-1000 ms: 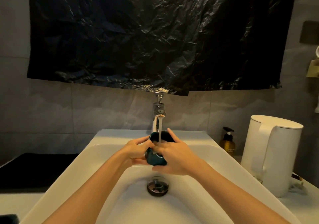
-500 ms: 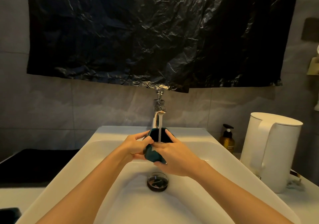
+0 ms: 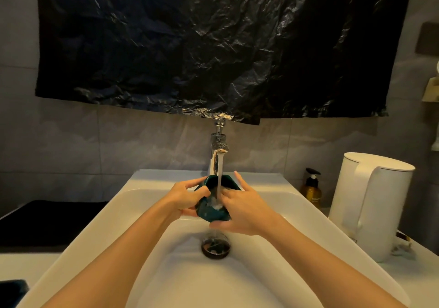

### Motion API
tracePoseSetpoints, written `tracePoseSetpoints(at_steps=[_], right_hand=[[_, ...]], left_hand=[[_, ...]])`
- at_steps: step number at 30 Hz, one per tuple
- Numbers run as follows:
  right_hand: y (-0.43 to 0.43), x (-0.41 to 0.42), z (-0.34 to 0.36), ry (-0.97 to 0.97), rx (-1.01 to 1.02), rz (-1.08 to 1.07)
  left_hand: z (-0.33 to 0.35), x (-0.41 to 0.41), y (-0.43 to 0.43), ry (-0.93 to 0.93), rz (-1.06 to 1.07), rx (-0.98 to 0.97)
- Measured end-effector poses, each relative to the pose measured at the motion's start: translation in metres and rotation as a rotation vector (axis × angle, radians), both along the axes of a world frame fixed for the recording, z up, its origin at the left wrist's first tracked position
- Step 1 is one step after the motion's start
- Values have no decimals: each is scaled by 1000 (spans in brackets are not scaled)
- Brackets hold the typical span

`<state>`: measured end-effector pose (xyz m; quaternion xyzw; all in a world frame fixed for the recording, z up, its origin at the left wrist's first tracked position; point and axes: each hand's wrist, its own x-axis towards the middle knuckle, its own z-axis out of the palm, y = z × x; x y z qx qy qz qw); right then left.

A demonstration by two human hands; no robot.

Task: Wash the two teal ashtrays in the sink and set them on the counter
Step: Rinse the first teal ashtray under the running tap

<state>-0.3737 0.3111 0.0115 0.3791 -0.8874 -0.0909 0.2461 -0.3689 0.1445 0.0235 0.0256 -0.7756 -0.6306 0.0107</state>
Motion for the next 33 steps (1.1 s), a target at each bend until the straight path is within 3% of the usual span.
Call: tracePoseSetpoints(at_steps=[3,7,10,16,21,24,33], right_hand=[[2,4,-2,37,38,-9],[-10,16,-1,-312,-175,91],[-11,13,-7,-398,-286,98],[4,4,-4,-170,-101,-15],[-11,11,-10,-315,-329,82],[-5,7,-10,-341,-323,116],[-4,-1,-8,7,13,146]], left_hand=[[0,-1,1,34,35,13],[-2,-1,-2,81,20,-38],[-1,1,-1,90,-25,-40],[2,-2,-5,135,23,8],[1,-1,-4,157,24,20],[2,1,-6,153,15,33],[0,2,0,110,-30,20]])
